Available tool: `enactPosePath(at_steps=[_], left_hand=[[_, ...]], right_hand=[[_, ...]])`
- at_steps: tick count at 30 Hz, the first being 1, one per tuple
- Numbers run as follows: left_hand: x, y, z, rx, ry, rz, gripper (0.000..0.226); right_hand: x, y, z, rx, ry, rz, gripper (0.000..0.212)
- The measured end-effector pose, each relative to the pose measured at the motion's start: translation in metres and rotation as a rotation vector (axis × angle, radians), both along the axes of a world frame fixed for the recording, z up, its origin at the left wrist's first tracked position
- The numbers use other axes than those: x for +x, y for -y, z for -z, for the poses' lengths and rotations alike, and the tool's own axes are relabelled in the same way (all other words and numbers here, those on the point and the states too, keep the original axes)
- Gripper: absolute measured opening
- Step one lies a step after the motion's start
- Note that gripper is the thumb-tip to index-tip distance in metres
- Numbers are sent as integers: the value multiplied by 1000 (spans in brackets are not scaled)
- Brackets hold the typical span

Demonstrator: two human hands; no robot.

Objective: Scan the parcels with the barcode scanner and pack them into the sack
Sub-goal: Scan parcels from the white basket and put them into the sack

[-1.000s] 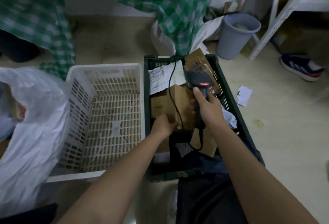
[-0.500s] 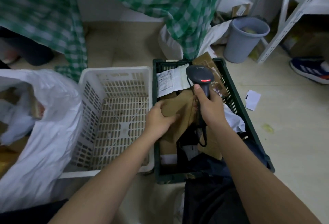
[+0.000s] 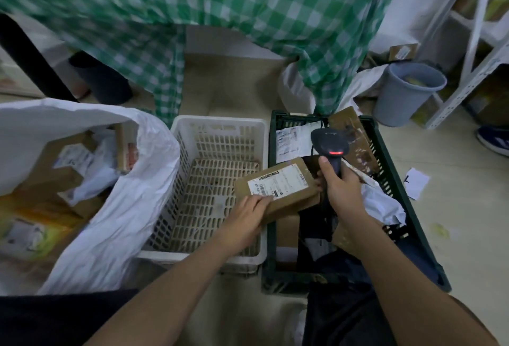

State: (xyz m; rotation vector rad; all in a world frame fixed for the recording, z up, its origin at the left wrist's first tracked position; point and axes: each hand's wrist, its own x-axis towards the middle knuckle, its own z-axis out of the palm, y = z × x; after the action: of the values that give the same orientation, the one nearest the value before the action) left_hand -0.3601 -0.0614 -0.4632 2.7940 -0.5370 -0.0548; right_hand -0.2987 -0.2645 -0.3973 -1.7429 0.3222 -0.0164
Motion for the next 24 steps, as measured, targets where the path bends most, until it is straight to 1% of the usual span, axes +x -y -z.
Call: enactPosePath(at_steps=[2, 4, 6, 7, 9, 10, 11, 13, 14, 15, 16, 17, 19, 20, 21, 22, 24], left_hand=[[-3, -1, 10, -52, -39, -22, 66], [-1, -3, 13, -178, 21, 2, 56], [5, -5, 16, -257, 78, 36, 41], [8, -6, 16, -281, 94, 15, 34], [15, -5, 13, -334, 87, -136, 28], [19, -5, 11, -353, 58, -246, 34], [23, -4, 9, -375, 0, -381, 47], [29, -3, 1, -498, -210, -658, 82], [31, -4, -1, -596, -332, -757, 93], [32, -4, -3, -698, -455, -814, 94], [33, -5, -4, -806, -559, -837, 86], [33, -6, -4, -900, -640, -848, 71], [34, -9, -5, -1045, -743, -851, 35], [33, -13, -7, -1099, -790, -856, 26], [32, -18, -8, -1134, -844, -858, 26], [31, -22, -10, -1161, -897, -857, 32], [26, -32, -13, -1163, -918, -849, 40]], right_hand=[[-2, -2, 6, -16, -39, -31, 26], [-3, -2, 10, -46, -61, -57, 28], [-2, -2, 12, -57, -67, -63, 26], [-2, -3, 13, -62, -79, -64, 25], [0, -4, 18, -73, -110, -79, 26], [2, -4, 22, -82, -122, -86, 28], [4, -4, 25, -97, -132, -91, 31], [6, -3, 30, -126, -153, -102, 38], [7, -3, 32, -137, -160, -111, 41], [7, -3, 33, -146, -167, -121, 42], [8, -4, 34, -146, -171, -129, 43], [8, -5, 33, -141, -173, -139, 43], [9, -8, 31, -135, -161, -154, 39], [9, -10, 29, -132, -150, -168, 36], [8, -13, 27, -132, -139, -189, 34], [8, -16, 25, -135, -127, -212, 34], [4, -24, 20, -145, -111, -270, 35]])
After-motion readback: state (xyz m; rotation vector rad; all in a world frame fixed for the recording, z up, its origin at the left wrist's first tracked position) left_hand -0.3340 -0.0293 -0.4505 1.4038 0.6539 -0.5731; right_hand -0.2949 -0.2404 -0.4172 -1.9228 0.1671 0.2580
